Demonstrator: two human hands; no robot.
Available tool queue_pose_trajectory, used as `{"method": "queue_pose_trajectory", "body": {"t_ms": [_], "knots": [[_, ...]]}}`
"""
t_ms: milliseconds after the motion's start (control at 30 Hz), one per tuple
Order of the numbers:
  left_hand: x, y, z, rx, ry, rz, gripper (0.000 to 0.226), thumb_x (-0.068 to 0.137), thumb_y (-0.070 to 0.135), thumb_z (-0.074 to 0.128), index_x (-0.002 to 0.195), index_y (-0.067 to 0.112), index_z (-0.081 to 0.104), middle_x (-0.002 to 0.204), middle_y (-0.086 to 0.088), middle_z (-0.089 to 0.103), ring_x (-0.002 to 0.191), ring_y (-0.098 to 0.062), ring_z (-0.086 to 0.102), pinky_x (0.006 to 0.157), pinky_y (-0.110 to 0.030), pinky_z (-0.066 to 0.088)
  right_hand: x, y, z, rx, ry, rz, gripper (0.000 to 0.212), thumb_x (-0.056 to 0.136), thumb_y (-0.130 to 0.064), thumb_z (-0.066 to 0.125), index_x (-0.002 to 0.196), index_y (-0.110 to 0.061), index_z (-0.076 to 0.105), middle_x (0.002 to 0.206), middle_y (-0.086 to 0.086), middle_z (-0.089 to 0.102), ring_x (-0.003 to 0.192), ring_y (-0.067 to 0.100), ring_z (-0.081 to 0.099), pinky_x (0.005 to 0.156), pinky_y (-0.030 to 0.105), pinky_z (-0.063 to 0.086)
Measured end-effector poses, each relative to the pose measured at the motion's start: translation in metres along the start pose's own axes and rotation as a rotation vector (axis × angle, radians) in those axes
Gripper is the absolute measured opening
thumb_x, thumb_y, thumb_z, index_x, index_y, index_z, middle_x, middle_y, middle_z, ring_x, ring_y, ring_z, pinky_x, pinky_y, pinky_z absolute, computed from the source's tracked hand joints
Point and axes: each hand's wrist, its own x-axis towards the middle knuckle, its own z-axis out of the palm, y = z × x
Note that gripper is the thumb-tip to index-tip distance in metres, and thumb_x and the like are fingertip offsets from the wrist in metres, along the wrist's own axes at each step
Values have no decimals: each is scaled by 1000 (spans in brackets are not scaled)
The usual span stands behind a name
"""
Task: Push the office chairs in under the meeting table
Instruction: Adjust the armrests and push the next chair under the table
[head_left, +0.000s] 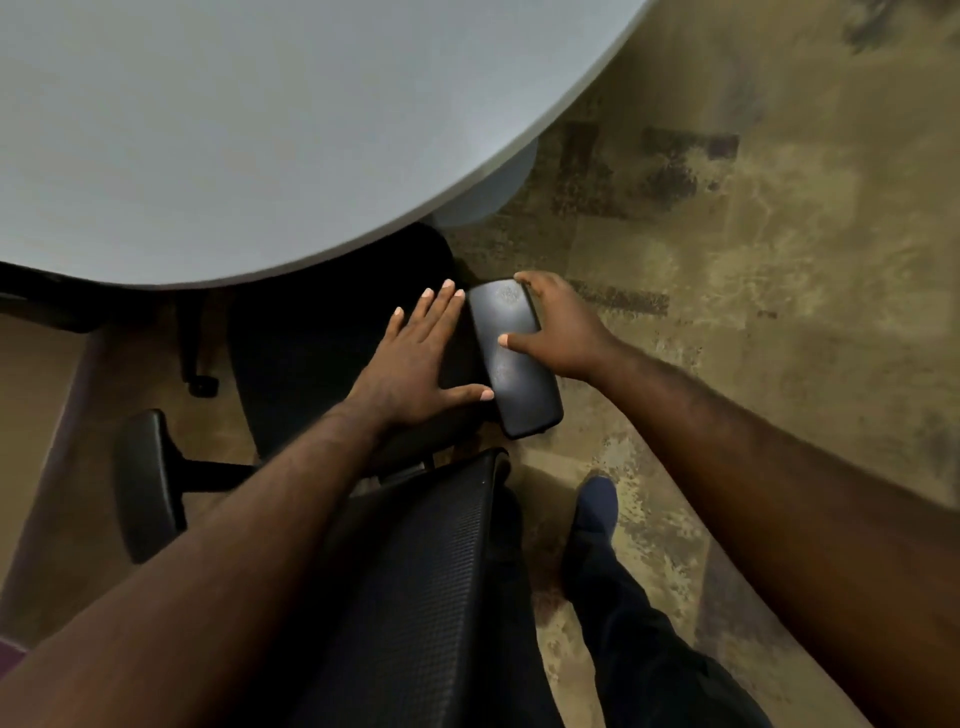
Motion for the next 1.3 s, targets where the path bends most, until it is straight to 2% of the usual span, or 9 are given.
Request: {"method": "queue_pose_trajectory", "body": {"t_ms": [100,167,300,500,800,1000,1100,1200,1300], "knots": [[-27,3,-33,-45,74,-34,114,73,75,55,155,22,-3,162,4,-10,147,-12,-10,118,-41,-3,-13,-33,-24,-18,28,-88,69,82,-23,76,141,-10,45,147,10,40,135,21,38,104,22,29],[-47,5,-56,-100,115,-57,111,73,72,56,155,22,0,163,5,-7,148,-12,-6,118,-39,-1,-24,-55,-39,-15,62,-138,62,82,-23,76,137,-10,51,143,8,46,131,19,43,100,20,31],[-98,0,-96,-129,205,-72,103,80,61,62,156,24,2,163,9,-3,148,-9,-4,119,-35,0,-51,-93,-55,5,50,-193,52,84,-28,74,132,-18,56,136,1,54,120,16,52,90,25,41],[-185,-10,-143,-123,274,-107,100,75,70,48,156,27,6,160,14,0,145,1,-2,118,-29,-2,-107,-146,-51,-89,63,-323,52,84,-30,73,132,-22,55,137,-4,53,125,10,48,92,20,36],[-312,-24,-158,-196,342,-86,92,75,63,54,153,23,25,160,7,22,147,-8,10,121,-39,7,-209,-214,-1,-223,63,-492,50,85,-35,71,132,-26,54,136,-7,53,116,-3,43,90,10,29],[-377,-26,-154,-283,388,-86,84,76,60,58,149,26,35,156,7,33,145,-6,18,120,-40,19,-268,-236,29,-273,66,-548,48,85,-41,69,130,-28,56,137,-10,52,123,3,47,102,27,39],[-408,-29,-149,-274,438,-55,74,78,61,57,142,25,47,146,7,47,139,-7,36,113,-29,32,-298,-239,41,-275,81,-590,42,85,-40,69,124,-26,61,127,-11,59,116,2,52,98,28,46],[-438,-33,-135,-246,506,-6,56,84,64,56,121,23,64,119,9,64,109,-5,57,89,-9,39,-326,-235,56,-283,87,-626,21,86,-46,65,100,-30,65,99,-14,64,92,2,59,77,29,53],[-463,-36,-112,-177,586,16,36,84,60,56,89,27,68,87,14,59,84,-6,55,70,-14,41,-346,-226,72,-323,48,-607,25,86,-59,55,85,-34,59,82,-14,60,77,3,58,64,33,52]]}}
